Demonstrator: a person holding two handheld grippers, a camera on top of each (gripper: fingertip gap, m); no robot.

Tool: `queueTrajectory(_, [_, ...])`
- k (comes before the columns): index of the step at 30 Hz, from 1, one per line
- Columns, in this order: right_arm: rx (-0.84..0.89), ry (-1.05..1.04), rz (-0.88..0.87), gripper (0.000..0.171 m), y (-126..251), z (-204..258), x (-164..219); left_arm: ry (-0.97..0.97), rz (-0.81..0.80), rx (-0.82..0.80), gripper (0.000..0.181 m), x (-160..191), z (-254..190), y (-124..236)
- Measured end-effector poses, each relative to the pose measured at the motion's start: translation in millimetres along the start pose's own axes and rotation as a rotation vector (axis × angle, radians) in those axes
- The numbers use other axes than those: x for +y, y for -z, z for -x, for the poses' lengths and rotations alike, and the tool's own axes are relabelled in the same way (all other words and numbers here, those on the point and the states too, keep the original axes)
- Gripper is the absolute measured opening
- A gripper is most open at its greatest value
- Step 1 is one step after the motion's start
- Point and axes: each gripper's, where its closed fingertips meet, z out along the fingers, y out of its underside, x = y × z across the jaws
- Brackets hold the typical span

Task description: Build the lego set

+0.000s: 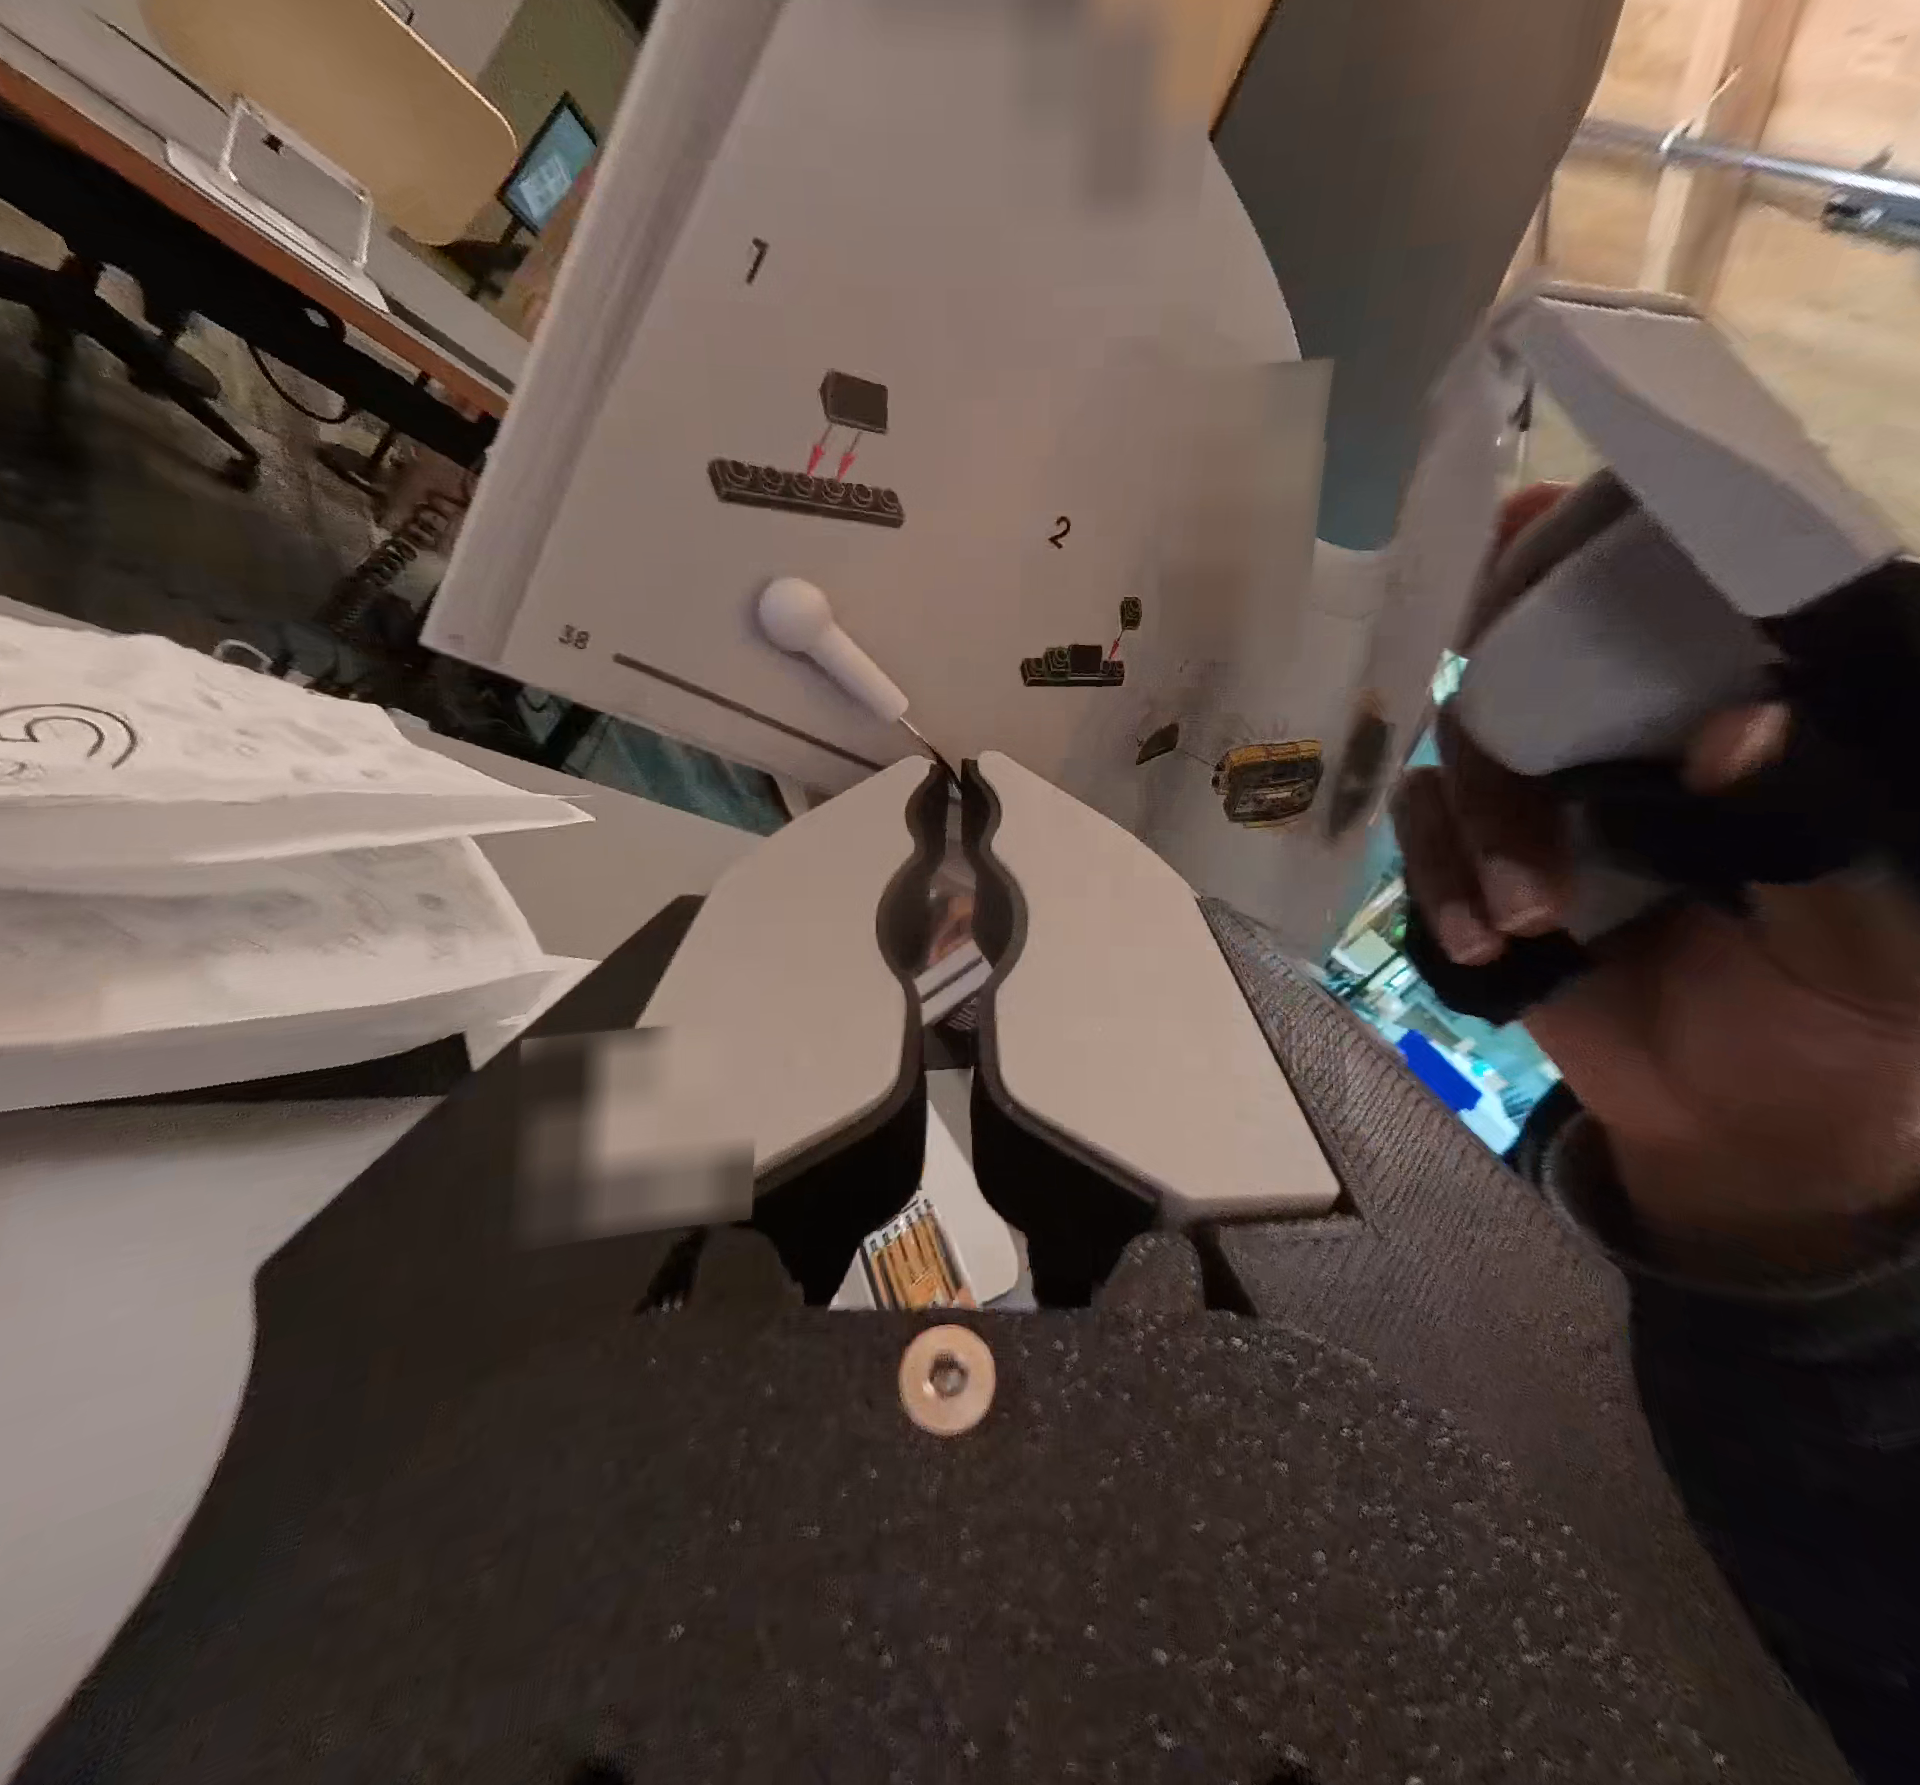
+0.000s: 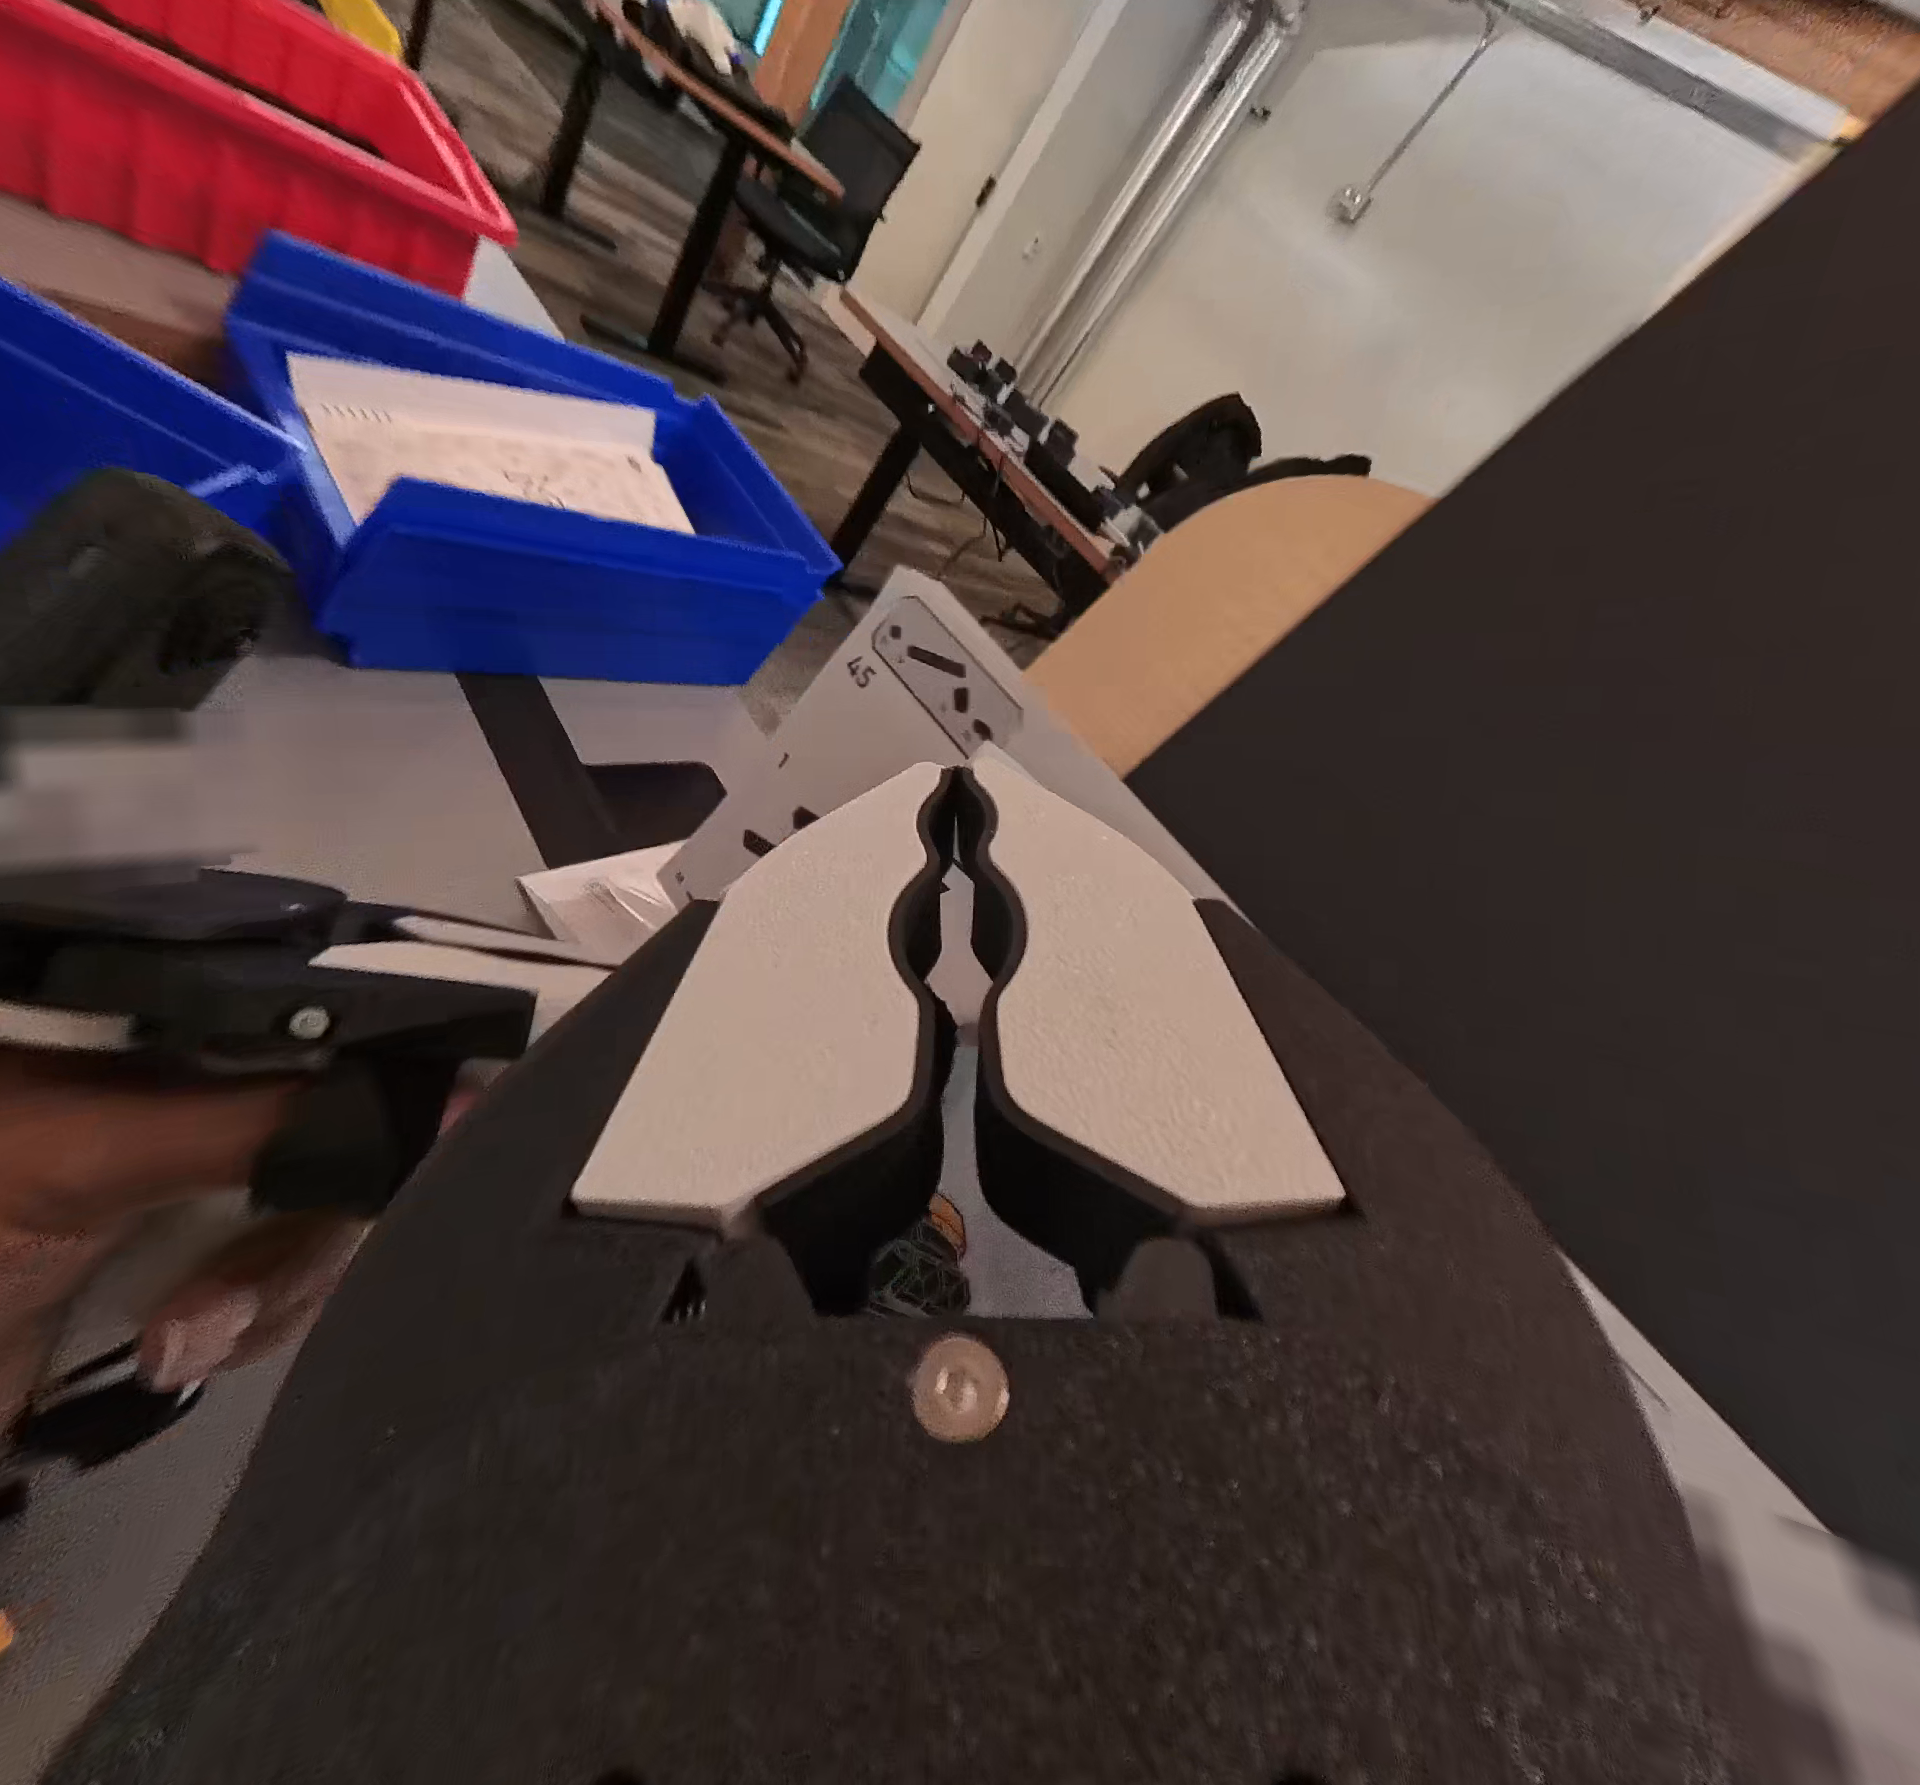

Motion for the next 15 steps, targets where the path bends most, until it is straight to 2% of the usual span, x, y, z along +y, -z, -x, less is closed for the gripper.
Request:
queueTrajectory(5, [0.012,0.105,0.060,0.002,-38,28,7,0.023,-0.020,0.036,0.002,0,0,0])
queueTrajectory(9, [-0.057,0.103,0.001,0.014,-40,46,-10,0.069,-0.025,0.067,0.002,1,1,0])
queueTrajectory(12, [-0.104,0.055,-0.148,0.019,-6,42,-46,0.053,-0.019,0.058,0.002,0,1,0])
queueTrajectory(15, [0.001,-0.105,-0.316,0.018,65,-16,-73,0.041,-0.009,0.054,0.002,0,0,0])
